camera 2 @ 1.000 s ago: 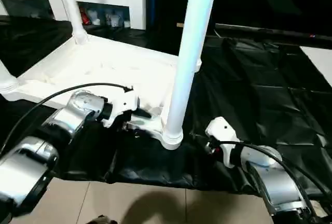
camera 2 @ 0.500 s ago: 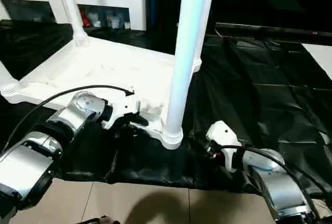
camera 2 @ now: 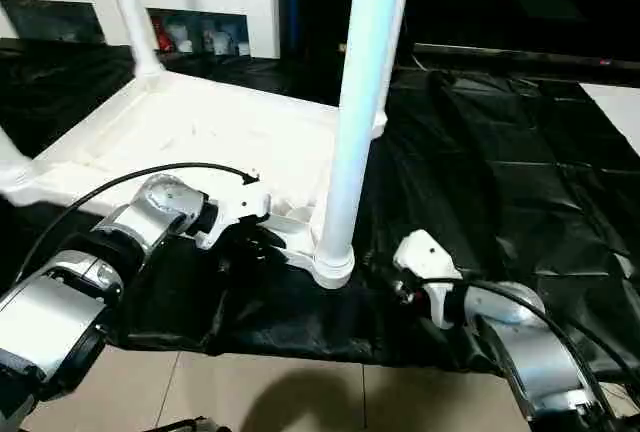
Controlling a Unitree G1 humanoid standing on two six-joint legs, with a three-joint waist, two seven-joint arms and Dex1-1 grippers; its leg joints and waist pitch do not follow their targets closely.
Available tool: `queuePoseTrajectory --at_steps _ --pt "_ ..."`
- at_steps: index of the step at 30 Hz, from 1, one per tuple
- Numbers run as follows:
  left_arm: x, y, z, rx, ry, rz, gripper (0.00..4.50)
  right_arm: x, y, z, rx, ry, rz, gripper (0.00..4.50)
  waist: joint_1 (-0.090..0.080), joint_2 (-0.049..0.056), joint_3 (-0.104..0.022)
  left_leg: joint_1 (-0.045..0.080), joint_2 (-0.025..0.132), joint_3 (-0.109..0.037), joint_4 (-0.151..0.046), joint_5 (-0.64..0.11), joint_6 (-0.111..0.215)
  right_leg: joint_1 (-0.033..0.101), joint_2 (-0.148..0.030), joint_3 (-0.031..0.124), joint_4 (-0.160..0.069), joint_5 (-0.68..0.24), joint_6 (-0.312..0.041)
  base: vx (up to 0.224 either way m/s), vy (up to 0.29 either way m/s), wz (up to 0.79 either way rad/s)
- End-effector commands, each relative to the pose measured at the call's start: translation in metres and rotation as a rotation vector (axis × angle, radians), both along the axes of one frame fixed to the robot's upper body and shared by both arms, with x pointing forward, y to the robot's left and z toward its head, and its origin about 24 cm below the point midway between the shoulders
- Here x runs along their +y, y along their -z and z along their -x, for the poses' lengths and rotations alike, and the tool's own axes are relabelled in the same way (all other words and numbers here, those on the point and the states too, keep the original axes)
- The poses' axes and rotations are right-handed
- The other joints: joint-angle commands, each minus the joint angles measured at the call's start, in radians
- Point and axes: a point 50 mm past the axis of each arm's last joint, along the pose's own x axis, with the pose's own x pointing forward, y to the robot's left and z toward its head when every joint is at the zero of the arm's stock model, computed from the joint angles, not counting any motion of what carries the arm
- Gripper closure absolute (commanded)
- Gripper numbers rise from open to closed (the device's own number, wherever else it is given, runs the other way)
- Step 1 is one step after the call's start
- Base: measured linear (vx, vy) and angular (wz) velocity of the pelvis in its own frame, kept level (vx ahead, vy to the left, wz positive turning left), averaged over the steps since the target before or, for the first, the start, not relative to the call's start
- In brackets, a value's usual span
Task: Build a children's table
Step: Rotate table base
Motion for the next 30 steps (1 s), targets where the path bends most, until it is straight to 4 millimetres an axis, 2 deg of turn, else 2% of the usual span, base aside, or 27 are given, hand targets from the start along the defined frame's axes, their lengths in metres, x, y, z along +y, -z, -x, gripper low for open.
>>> queuePoseTrajectory --at_steps 1,2,7,8,9,11,13,14,15,18,19,23,27,30 --pt "0.015 0.013 0.002 0.055 -0.101 -0.061 4.03 0.001 -0.001 -0.003 0.001 -0.01 0.0 1.39 0.01 -0.021 -0.061 0.006 0.02 -0.01 -0.071 -0.275 0.052 0.049 -0.058 0.035 -0.089 -0.33 -0.201 0.0 0.0 0.0" --pt "0.017 0.014 0.002 0.063 -0.122 -0.057 4.13 0.001 -0.001 -0.004 0.0 -0.01 -0.004 1.11 0.01 -0.025 -0.061 0.005 0.02 -0.011 -0.072 -0.272 0.05 0.05 -0.06 0.034 -0.087 -0.346 -0.196 0.0 0.0 0.0" --pt "0.024 0.018 0.001 0.07 -0.292 0.01 4.29 0.005 -0.002 -0.012 -0.025 0.01 -0.027 0.85 0.005 -0.025 -0.057 0.003 0.019 -0.013 -0.075 -0.292 0.04 0.047 -0.059 0.029 -0.093 -0.403 -0.178 0.0 0.0 0.0" --pt "0.024 0.019 0.001 0.065 -0.322 0.028 4.33 0.006 -0.003 -0.013 -0.031 0.014 -0.032 0.7 0.005 -0.032 -0.059 0.004 0.018 -0.012 -0.073 -0.291 0.043 0.047 -0.06 0.03 -0.095 -0.412 -0.173 0.0 0.0 0.0" --pt "0.024 0.019 0.001 0.061 -0.337 0.039 4.35 0.006 -0.003 -0.014 -0.034 0.015 -0.035 0.62 0.005 -0.031 -0.059 0.004 0.019 -0.012 -0.074 -0.287 0.043 0.046 -0.06 0.03 -0.095 -0.415 -0.171 0.0 0.0 0.0" --pt "0.02 0.019 0.005 0.028 -0.322 0.107 4.39 0.008 -0.005 -0.017 -0.045 0.034 -0.058 0.59 0.003 -0.039 -0.059 -0.001 0.02 -0.014 -0.075 -0.279 0.044 0.048 -0.06 0.029 -0.093 -0.419 -0.162 0.0 0.0 0.0" --pt "0.019 0.019 0.008 0.016 -0.323 0.125 4.45 0.009 -0.005 -0.018 -0.046 0.038 -0.069 0.44 0.002 -0.034 -0.06 0.006 0.019 -0.01 -0.074 -0.274 0.047 0.039 -0.057 0.03 -0.095 -0.412 -0.164 0.0 0.0 0.0" --pt "0.016 0.02 0.012 0.003 -0.307 0.149 4.5 0.012 -0.004 -0.019 -0.049 0.039 -0.073 0.21 0.002 -0.032 -0.062 0.008 0.024 -0.012 -0.074 -0.275 0.045 0.04 -0.061 0.032 -0.092 -0.399 -0.172 0.0 0.0 0.0" --pt "0.014 0.02 0.015 -0.016 -0.291 0.172 4.5 0.014 -0.004 -0.021 -0.051 0.037 -0.078 0.19 0.002 -0.043 -0.061 0.004 0.026 -0.012 -0.077 -0.265 0.049 0.041 -0.06 0.032 -0.088 -0.384 -0.175 0.0 0.0 0.0" --pt "0.01 0.02 0.022 -0.028 -0.264 0.207 4.5 0.017 -0.004 -0.022 -0.053 0.033 -0.085 0.06 0.007 -0.035 -0.061 0.008 0.027 -0.007 -0.077 -0.263 0.048 0.034 -0.057 0.036 -0.086 -0.343 -0.186 0.0 0.0 0.0" --pt "0.011 0.022 0.026 -0.02 -0.26 0.201 4.5 0.02 -0.004 -0.023 -0.055 0.03 -0.091 0.06 0.007 -0.039 -0.062 0.009 0.029 -0.007 -0.078 -0.266 0.044 0.034 -0.056 0.036 -0.083 -0.334 -0.187 0.0 0.0 0.0" --pt "0.018 0.031 0.042 0.024 -0.217 0.117 4.5 0.027 -0.006 -0.03 -0.077 0.035 -0.126 0.06 0.005 -0.036 -0.06 0.011 0.029 -0.01 -0.085 -0.303 0.025 0.031 -0.058 0.037 -0.086 -0.369 -0.168 0.0 0.0 0.0" --pt "0.024 0.034 0.047 0.04 -0.2 0.056 4.5 0.032 -0.009 -0.033 -0.082 0.018 -0.13 0.06 0.003 -0.038 -0.058 0.012 0.027 -0.012 -0.088 -0.337 0.009 0.03 -0.056 0.038 -0.091 -0.41 -0.146 0.0 0.0 0.0" --pt "0.027 0.031 0.041 -0.018 -0.225 0.033 4.5 0.035 -0.011 -0.037 -0.095 0.008 -0.119 0.06 0.002 -0.037 -0.059 0.013 0.027 -0.013 -0.09 -0.346 0.001 0.027 -0.055 0.038 -0.091 -0.407 -0.142 0.0 0.0 0.0"
